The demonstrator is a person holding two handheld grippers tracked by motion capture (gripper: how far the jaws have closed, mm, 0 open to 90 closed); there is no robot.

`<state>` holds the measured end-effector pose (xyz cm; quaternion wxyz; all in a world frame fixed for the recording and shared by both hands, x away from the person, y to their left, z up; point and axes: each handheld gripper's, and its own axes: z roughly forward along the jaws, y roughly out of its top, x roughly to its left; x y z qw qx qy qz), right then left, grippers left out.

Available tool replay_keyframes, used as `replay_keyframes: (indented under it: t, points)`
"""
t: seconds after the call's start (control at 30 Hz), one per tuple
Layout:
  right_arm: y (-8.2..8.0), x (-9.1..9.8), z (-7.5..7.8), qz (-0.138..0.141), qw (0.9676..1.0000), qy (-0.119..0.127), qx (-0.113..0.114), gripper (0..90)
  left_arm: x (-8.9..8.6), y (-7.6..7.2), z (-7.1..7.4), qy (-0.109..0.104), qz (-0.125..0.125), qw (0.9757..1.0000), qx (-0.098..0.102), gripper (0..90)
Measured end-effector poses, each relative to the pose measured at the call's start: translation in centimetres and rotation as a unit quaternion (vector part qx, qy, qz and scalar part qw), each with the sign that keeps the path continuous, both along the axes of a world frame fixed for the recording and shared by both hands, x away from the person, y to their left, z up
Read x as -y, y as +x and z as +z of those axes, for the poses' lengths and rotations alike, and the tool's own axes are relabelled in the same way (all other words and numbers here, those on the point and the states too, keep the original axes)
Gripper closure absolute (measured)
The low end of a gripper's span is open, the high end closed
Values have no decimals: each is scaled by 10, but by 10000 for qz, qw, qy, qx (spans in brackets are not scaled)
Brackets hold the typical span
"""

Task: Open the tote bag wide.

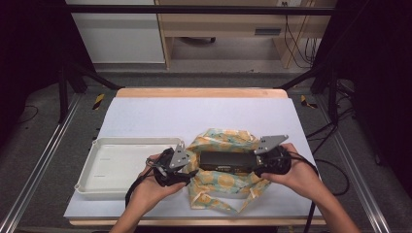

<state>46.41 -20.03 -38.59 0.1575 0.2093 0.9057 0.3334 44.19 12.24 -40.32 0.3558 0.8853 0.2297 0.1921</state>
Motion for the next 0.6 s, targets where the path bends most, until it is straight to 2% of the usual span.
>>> replay_keyframes:
  t: [0.07,0.13,0.2,0.27,0.3,0.37,0.4,0.43,0.6]
  points:
    - [13,1,2,154,9998,-75,-86,415,-5,2,1,96,-4,9999,-39,311]
    - [24,1,0,210,9992,-139,-295,387,-10,3,1,32,157,9998,-78,272]
    - [30,-1,-5,279,9982,-251,-474,367,-15,4,1,-28,193,9997,-125,238]
    - [34,-4,-9,470,9958,-535,-578,313,-18,5,2,-37,231,9996,-133,223]
    - [37,-9,-12,608,9918,-845,-744,312,-20,5,1,-25,245,9996,-151,218]
    - [38,-11,-12,638,9907,-943,-739,321,-21,7,1,42,244,9995,-208,218]
    - [40,-17,-14,692,9886,-1111,-741,324,-23,7,0,72,266,9994,-201,218]
    - [40,-17,-14,692,9886,-1111,-741,324,-24,7,0,68,262,9994,-218,218]
    - [48,-23,-18,831,9822,-1470,-818,300,-28,8,1,80,268,9993,-258,209]
